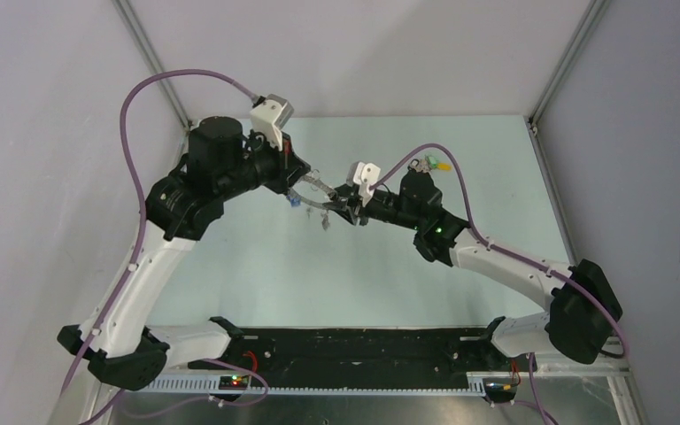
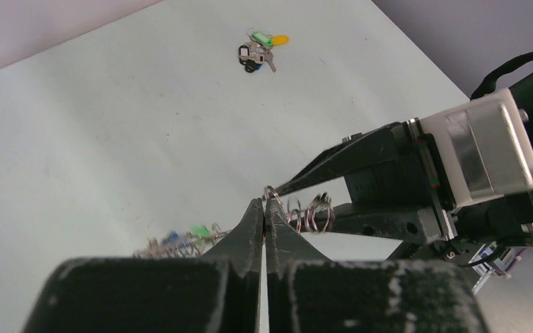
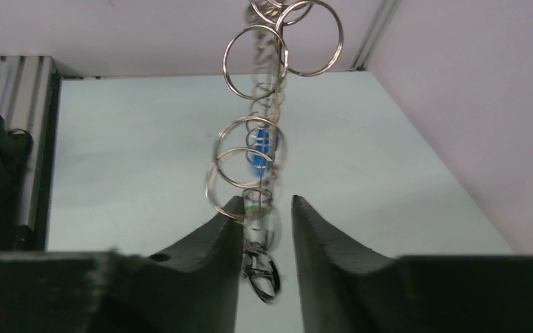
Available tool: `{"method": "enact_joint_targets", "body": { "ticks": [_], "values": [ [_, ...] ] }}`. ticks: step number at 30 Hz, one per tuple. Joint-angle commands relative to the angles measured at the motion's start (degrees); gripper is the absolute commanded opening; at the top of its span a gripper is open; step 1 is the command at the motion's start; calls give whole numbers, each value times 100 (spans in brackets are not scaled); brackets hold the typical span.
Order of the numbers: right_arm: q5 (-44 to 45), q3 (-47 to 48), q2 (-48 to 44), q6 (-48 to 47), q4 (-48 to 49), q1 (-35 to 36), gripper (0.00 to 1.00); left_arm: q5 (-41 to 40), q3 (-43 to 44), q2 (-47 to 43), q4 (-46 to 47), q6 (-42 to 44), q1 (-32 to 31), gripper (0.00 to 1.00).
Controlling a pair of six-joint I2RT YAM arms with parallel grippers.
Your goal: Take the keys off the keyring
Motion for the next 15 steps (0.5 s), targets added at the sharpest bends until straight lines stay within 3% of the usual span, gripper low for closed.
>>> {"method": "enact_joint_targets", "body": {
  "ticks": [1, 3, 4, 5, 6, 7, 9, 15],
  "values": [
    [165, 369, 59, 175, 408, 32, 8, -28, 293, -55, 224, -180, -50, 0],
    [150, 394, 0, 183, 271, 18, 0, -163, 313, -60, 224, -244, -50, 2],
    [130, 396, -69, 137, 190, 16, 0, -370, 316, -74, 224, -283, -41, 8],
    [103, 401, -116, 112, 7, 11, 0, -494, 297, -151, 225, -310, -41, 28],
    [123, 400, -219, 96, -92, -15, 0, -730, 193, -216, 238, -350, -30, 38],
    [142, 399, -279, 87, -300, -35, 0, -819, 126, -382, 290, -352, -18, 54],
    [170, 400, -528, 38, -581, -158, 0, -1082, -179, -711, 452, -335, 5, 69],
    [6, 403, -1194, -299, -1088, -453, 0, -1251, -1718, -1832, 1344, -271, 32, 80]
  ]
}}
